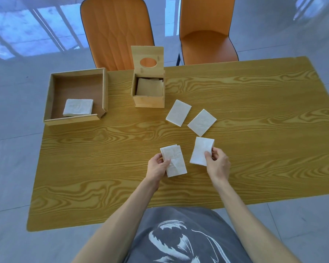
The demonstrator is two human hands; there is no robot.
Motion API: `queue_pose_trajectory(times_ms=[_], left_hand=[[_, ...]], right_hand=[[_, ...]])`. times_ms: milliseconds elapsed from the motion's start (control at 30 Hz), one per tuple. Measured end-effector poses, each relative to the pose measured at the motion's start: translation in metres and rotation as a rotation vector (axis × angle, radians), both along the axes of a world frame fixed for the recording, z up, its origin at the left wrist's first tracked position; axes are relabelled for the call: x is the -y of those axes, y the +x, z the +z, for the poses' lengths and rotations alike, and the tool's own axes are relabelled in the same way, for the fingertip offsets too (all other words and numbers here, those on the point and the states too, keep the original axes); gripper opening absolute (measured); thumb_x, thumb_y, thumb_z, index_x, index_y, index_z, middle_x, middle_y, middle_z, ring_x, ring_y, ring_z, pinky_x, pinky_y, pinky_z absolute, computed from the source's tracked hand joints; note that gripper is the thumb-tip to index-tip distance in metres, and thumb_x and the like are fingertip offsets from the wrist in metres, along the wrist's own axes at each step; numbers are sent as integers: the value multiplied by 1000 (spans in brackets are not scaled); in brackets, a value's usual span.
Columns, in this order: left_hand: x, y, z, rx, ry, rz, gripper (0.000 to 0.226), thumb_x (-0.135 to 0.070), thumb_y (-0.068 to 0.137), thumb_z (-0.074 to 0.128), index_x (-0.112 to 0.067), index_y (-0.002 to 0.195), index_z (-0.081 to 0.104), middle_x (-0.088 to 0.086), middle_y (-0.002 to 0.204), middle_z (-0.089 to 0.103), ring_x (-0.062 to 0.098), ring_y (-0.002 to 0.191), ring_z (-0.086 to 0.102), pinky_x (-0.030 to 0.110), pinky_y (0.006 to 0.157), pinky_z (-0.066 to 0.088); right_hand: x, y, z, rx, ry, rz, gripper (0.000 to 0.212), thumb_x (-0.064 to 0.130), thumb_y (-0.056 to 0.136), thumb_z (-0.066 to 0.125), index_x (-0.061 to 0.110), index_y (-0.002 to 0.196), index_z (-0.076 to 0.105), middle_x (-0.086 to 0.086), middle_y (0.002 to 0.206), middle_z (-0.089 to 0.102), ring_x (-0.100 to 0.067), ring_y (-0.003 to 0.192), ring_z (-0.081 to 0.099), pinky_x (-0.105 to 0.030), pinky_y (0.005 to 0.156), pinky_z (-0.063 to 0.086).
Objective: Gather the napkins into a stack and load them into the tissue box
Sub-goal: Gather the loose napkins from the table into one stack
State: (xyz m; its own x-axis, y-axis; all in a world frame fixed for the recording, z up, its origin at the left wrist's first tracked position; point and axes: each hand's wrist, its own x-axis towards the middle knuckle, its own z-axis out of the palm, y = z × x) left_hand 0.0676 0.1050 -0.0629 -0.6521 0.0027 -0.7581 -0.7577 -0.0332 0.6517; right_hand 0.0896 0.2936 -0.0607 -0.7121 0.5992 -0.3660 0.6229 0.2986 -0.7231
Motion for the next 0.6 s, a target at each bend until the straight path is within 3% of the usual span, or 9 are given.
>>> queue_pose_trajectory(times_ms=[167, 267, 367, 433, 533, 600], left_hand=[[0, 1, -2, 3, -21, -4, 26, -21, 99, 55, -12, 123, 60, 11, 114, 71, 27, 100, 70, 42, 80, 59], [2, 1, -2, 7, -8, -4, 28, -25, 100, 53, -11, 123, 61, 10, 111, 72, 27, 100, 70, 47, 85, 59], [4, 1, -5, 18, 18, 14, 29, -28, 100, 53, -11, 120, 63, 11, 110, 73, 30, 102, 70, 49, 88, 58], [4, 2, -5, 12, 26, 19, 28, -28, 100, 53, -10, 120, 63, 11, 110, 73, 27, 97, 70, 42, 80, 60], [4, 5, -6, 5, 30, 26, 27, -27, 101, 52, -11, 120, 63, 10, 108, 73, 22, 91, 70, 30, 67, 57], [4, 5, -6, 0, 23, 28, 28, -27, 100, 52, -11, 120, 64, 12, 112, 73, 27, 98, 70, 34, 73, 58]], right_hand=[[16, 2, 5, -139, -525, -45, 49, 14, 91, 70, 26, 133, 48, -1, 101, 76, -10, 89, 74, -19, 69, 57], [22, -1, 1, -73, -644, 104, 45, 10, 90, 71, 22, 130, 54, 1, 99, 77, -7, 85, 74, -19, 67, 57], [29, -1, -7, -9, -661, 215, 36, 9, 89, 71, 6, 124, 63, -2, 104, 76, -12, 90, 73, -23, 70, 59], [34, -2, -12, 13, -614, 239, 35, 9, 89, 71, 2, 122, 65, -4, 106, 75, -16, 95, 72, -27, 75, 59], [40, -3, -18, 46, -496, 288, 28, 13, 90, 71, 4, 116, 68, -7, 105, 75, -19, 97, 72, -35, 84, 59], [43, -4, -19, 56, -340, 368, 23, 21, 89, 72, 10, 109, 71, -5, 101, 75, -17, 94, 71, -38, 85, 59]])
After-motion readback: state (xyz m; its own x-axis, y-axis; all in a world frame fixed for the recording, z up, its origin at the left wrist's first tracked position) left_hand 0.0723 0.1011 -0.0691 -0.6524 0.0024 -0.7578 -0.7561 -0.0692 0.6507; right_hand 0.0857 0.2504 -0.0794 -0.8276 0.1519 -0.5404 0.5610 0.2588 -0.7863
